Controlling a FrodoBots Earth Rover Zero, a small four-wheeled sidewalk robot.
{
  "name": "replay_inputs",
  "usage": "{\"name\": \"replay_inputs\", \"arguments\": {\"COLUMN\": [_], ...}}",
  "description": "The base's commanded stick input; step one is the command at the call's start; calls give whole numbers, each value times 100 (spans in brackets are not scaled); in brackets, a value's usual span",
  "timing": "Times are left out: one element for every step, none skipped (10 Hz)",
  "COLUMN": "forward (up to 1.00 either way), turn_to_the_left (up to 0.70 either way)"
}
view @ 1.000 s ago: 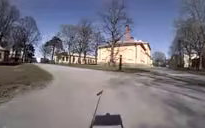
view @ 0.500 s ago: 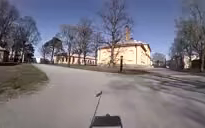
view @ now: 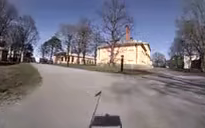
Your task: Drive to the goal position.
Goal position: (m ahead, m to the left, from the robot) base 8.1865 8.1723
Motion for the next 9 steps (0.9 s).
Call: {"name": "replay_inputs", "arguments": {"forward": [85, 85, 85, 85, 85, 85, 85, 85, 85], "turn_to_the_left": [0, 0, 0, 0, 0, 0, 0, 0, 0]}}
